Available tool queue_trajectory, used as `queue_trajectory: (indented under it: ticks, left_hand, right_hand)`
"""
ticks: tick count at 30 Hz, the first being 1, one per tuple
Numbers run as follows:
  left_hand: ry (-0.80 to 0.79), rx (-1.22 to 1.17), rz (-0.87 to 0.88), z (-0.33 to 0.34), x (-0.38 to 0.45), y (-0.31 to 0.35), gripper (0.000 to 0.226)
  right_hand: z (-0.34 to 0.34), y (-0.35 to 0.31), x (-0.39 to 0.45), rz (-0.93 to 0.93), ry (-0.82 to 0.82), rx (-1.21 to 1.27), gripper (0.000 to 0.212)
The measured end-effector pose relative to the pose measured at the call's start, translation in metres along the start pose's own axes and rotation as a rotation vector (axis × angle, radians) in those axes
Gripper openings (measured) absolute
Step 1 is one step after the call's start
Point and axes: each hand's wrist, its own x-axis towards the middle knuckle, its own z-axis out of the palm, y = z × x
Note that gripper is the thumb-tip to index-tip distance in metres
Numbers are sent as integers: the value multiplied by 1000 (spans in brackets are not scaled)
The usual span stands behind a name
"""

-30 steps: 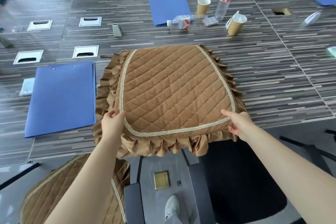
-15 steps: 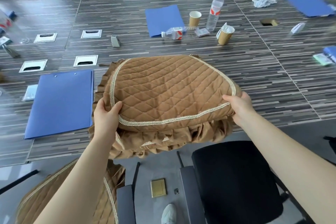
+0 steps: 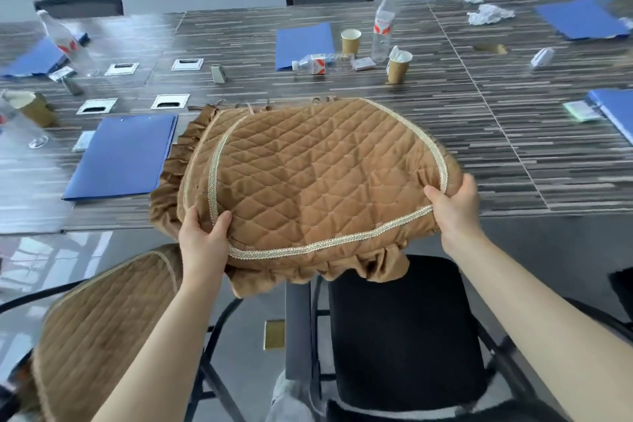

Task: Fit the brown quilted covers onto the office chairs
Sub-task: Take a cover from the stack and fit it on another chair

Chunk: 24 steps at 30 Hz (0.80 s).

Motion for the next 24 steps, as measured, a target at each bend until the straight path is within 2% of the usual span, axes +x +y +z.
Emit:
queue_trajectory:
  ticks: [5, 7, 11, 13, 16, 18, 19, 20, 22, 24]
  left_hand:
    - [-1, 14, -45, 37, -129, 7, 30]
    - [-39, 6, -92, 48, -170, 9, 29]
    - [-209, -57, -278, 66, -209, -1, 39]
    - [-277, -20, -385, 67, -221, -12, 42]
    - [-535, 277, -482, 64, -244, -21, 39]
    - [-699, 479, -407, 67, -254, -17, 34]
    - [-730, 549, -347, 71, -255, -12, 34]
    - [-716, 572, -288, 75, -255, -1, 45]
    - [-596, 454, -135, 82, -254, 27, 78]
    - [-366, 354, 164, 82, -252, 69, 102]
  right_hand:
    - [-122, 24, -25, 49, -27, 4, 50]
    - [-168, 22, -35, 14, -11, -22, 42]
    - [-231, 2, -47, -17, -34, 51, 47]
    - [-246, -14, -54, -87, -97, 107, 39]
    - [-255, -41, -67, -226, -189, 110, 35]
    - [-259, -61, -75, -319, -252, 92, 38]
    - [-261, -70, -79, -370, -289, 70, 37]
    - [-262, -77, -83, -423, -332, 41, 36]
    - [-262, -93, -97, -556, -420, -80, 35]
    - [-261, -106, -110, -706, -473, -278, 34]
